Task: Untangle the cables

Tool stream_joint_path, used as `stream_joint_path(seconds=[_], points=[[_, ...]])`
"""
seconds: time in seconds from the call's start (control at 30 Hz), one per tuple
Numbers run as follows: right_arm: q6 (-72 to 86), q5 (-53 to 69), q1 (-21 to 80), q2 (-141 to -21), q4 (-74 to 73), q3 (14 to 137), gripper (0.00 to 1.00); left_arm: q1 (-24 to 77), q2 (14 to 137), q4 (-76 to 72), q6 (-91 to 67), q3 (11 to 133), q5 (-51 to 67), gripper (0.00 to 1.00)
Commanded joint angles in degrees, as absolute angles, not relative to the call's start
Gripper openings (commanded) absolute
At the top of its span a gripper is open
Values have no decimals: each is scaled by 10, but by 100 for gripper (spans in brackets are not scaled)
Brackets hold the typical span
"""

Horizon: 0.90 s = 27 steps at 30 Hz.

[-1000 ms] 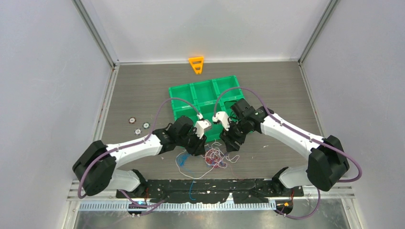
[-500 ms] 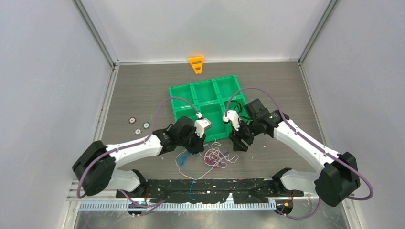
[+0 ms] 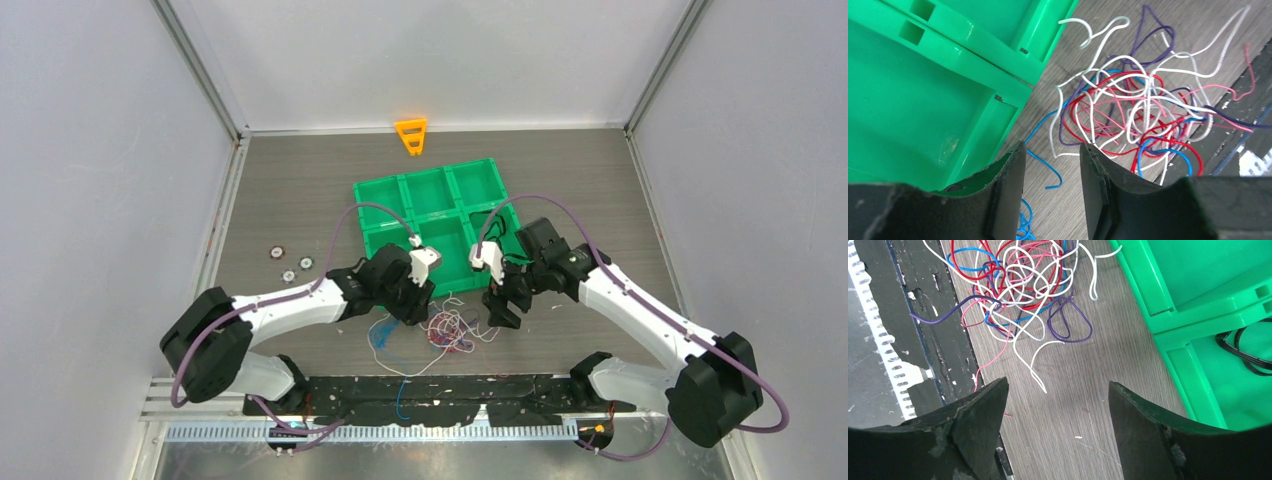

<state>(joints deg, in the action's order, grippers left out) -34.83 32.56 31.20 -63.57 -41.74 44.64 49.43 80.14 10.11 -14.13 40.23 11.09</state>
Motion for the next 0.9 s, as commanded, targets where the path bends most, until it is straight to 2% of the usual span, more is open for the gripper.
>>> stream_joint_path(seconds=[0.0, 0.13, 0.17, 0.27, 0.43, 0.5, 0.6, 0.73, 0.87], points=[[-374, 347, 328, -609, -355, 430, 84, 496, 833, 74, -159, 441, 120, 40], [-385, 351, 349, -594, -310, 397, 89, 496, 829, 76, -155, 459, 141, 4], [-386, 351, 356, -587, -289, 386, 91, 496, 817, 80, -153, 460, 144, 0], [-374, 339, 383, -580, -240, 362, 95, 494, 760, 94, -153, 454, 169, 0], [-299, 317, 433, -599, -92, 330, 95, 488, 659, 115, -164, 440, 222, 0], [-251, 306, 449, -617, -30, 321, 95, 483, 624, 132, -134, 443, 242, 0], [-147, 264, 443, -651, 27, 322, 88, 475, 559, 147, -90, 436, 248, 0], [-57, 319, 395, -646, 22, 343, 86, 474, 504, 191, -31, 450, 284, 0], [44, 364, 388, -610, 81, 359, 89, 474, 500, 226, 13, 485, 308, 0]])
